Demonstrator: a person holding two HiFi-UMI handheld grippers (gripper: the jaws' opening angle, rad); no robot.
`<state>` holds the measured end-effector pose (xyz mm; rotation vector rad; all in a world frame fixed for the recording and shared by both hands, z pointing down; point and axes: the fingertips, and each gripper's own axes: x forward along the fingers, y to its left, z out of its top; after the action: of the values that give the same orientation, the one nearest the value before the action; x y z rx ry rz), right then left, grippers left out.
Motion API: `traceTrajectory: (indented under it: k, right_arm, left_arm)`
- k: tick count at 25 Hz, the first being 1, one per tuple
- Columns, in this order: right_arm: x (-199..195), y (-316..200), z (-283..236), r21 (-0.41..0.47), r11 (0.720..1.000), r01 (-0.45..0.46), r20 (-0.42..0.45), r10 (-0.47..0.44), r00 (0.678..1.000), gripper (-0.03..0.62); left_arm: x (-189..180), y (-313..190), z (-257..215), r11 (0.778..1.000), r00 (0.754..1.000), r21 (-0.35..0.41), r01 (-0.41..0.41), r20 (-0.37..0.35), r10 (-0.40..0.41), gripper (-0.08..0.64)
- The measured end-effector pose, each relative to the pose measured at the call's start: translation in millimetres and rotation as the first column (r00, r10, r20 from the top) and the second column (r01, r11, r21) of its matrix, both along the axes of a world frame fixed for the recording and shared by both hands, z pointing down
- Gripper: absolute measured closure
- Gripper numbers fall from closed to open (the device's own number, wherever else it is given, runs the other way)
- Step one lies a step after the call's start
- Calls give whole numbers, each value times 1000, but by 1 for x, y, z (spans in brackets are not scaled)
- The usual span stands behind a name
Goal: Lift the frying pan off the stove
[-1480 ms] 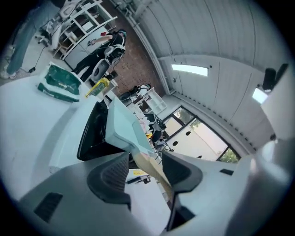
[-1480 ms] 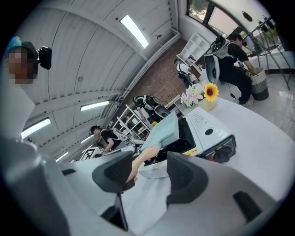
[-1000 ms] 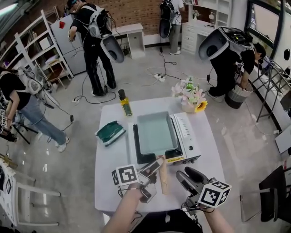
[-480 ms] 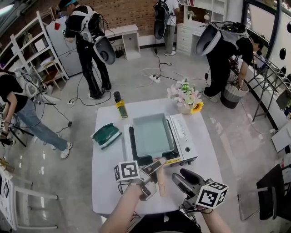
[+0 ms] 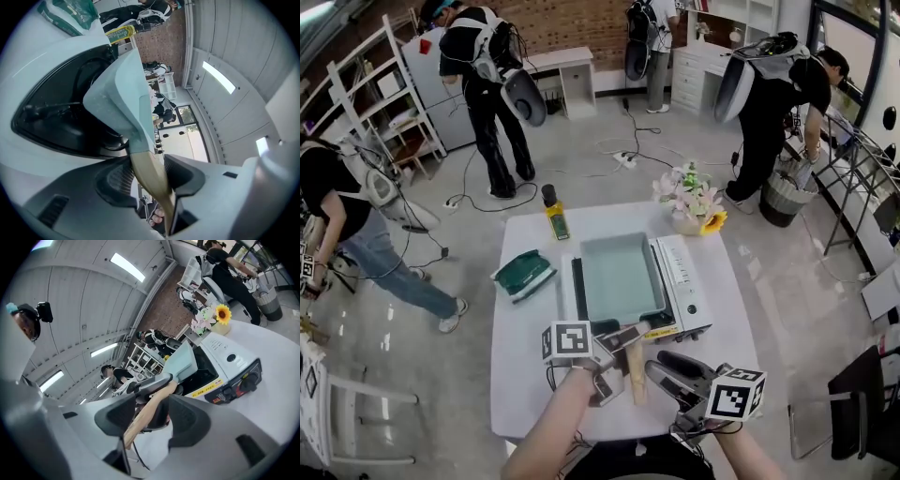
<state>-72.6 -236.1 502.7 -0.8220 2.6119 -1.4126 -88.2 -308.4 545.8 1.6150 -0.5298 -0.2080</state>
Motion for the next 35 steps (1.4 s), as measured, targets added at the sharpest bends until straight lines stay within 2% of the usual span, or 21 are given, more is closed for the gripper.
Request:
traceTrajectory:
  k: [7,13,18,22,28,35]
  right_arm:
    - [-14,-4,3,-85,992,96,76,-89,993,376]
    - [-28,-9,11,-163,967,197,125,-178,976,351]
    - [-40,-13,11,-182,950,255,157,-228,961,351]
    - [-46,-16,19,-195,939,282,114,-264,958,373]
    - [-53,-17,22,-218,922,319,113,-301,947,396]
    - [-61,-16,18,-233,907,352,185,-314,931,403]
  left_arm:
    - [1,1,0,1000,1000,-27,3,-12,-4,377]
    - [1,0,0,1000,1000,-28,9,-22,-10,381]
    - [0,1,0,1000,1000,-30,10,-23,-11,382]
    - [0,0,0,999,1000,-29,18,-25,-19,382]
    - [1,0,-1,999,999,-34,23,-29,-24,382]
    - [-2,-1,-2,999,1000,-33,24,-20,-24,382]
